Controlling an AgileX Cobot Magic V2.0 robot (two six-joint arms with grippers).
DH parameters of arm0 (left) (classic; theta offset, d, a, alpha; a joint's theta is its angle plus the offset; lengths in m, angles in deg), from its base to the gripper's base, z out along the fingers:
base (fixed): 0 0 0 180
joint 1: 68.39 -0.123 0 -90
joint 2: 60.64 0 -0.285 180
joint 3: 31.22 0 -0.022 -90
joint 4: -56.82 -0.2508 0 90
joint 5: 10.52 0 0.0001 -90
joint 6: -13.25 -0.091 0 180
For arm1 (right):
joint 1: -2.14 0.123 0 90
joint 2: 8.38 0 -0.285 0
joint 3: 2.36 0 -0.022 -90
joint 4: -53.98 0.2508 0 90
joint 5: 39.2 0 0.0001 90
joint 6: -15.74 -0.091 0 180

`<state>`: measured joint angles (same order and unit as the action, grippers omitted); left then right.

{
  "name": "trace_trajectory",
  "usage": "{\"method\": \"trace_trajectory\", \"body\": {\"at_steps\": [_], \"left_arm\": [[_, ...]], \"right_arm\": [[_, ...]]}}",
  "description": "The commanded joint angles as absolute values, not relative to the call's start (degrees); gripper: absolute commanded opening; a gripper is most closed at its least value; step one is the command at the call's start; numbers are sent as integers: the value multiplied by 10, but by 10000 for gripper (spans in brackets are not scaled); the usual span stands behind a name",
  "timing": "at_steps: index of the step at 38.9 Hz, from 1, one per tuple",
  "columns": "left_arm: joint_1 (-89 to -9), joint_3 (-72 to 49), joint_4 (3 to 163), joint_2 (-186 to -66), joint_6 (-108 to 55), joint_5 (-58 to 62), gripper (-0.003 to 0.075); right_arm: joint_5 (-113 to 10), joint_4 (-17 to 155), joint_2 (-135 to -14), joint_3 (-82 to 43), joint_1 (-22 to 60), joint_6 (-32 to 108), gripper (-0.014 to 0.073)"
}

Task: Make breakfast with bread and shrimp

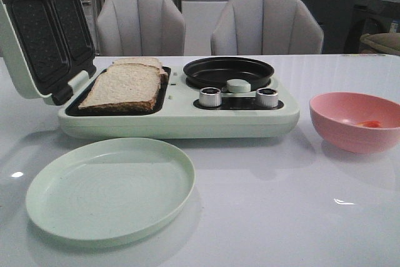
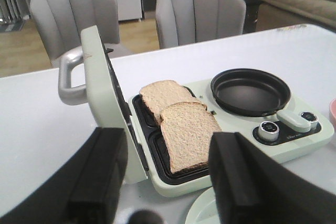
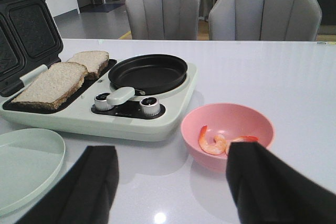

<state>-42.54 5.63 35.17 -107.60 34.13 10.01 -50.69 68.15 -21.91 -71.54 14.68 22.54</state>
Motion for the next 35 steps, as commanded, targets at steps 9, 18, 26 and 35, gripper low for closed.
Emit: {"method": "trace_trajectory", "body": {"at_steps": [9,18,26,35], "left_arm": [[-529,-149,449,-1291,356,67,416],[-646,-267,704,-1387,192,147,416],[-743,-294,1017,-1454,-49,195,416],[-836,-294,1245,-1529,-194,295,416]], "right_arm": [[-463,686,-224,-700,146,228,539],[-463,686,-224,-700,146,228,539],[-463,686,-224,-700,146,228,539],[-463,686,-224,-700,146,228,539]]}}
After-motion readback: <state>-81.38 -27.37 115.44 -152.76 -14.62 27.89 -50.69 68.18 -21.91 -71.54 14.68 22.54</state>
